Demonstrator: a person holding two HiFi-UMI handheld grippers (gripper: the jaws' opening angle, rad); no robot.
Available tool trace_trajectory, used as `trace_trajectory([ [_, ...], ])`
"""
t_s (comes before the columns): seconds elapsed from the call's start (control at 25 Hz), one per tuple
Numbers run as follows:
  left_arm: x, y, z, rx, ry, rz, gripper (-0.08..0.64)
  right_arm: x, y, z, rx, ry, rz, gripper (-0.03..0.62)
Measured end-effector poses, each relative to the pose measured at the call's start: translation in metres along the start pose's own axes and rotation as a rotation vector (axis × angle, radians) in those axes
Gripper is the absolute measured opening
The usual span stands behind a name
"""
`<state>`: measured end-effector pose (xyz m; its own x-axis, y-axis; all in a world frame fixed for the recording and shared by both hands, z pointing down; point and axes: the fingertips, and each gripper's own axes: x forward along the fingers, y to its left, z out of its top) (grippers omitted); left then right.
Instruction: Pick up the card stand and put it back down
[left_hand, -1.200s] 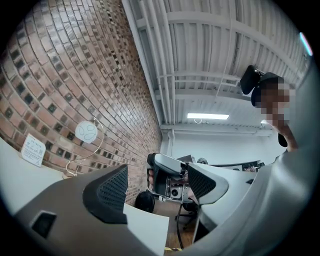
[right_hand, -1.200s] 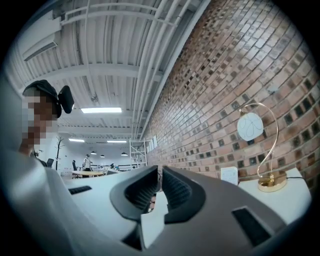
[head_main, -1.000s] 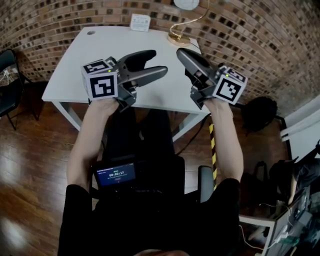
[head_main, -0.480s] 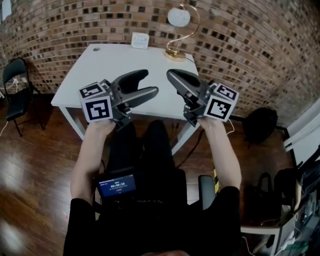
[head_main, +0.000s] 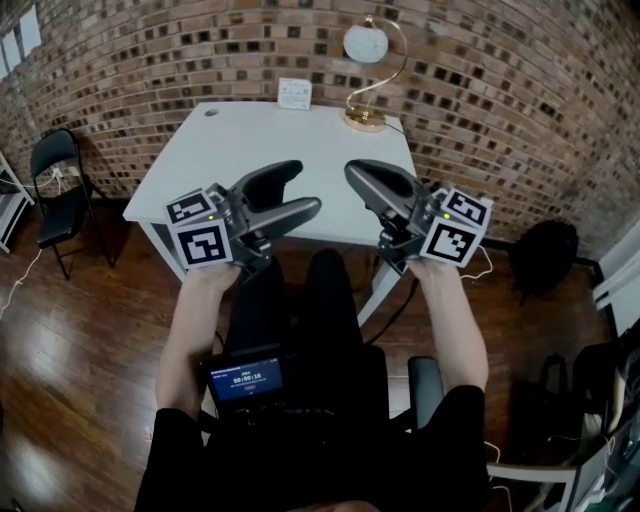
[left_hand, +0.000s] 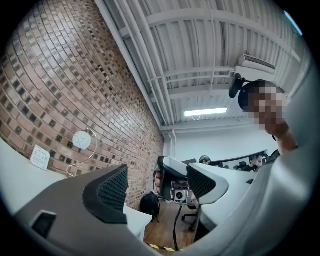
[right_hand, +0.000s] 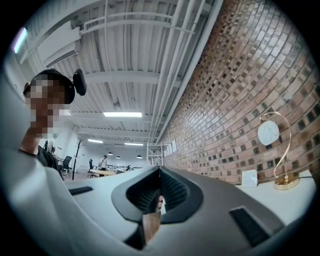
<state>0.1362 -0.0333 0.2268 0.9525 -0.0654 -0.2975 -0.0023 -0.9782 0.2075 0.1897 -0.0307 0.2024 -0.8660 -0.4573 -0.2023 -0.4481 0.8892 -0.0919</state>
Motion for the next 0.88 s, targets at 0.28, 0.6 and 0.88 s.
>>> trace_trajectory([
  [0.28, 0.000, -0.004, -0.002, 0.007, -0.013, 0.005, 0.374, -0.004, 0.018, -0.004, -0.004, -0.036, 0.051, 0.015],
  [0.6, -0.005, -0.005, -0.011, -0.010, -0.016, 0.017, 0.374, -0.009, 0.031, -0.005, -0.003, -0.098, 0.085, 0.014],
  [0.88, -0.008, -0.018, -0.017, -0.006, -0.019, -0.006, 0.374, -0.015, 0.045, -0.010, -0.015, -0.128, 0.100, 0.014],
])
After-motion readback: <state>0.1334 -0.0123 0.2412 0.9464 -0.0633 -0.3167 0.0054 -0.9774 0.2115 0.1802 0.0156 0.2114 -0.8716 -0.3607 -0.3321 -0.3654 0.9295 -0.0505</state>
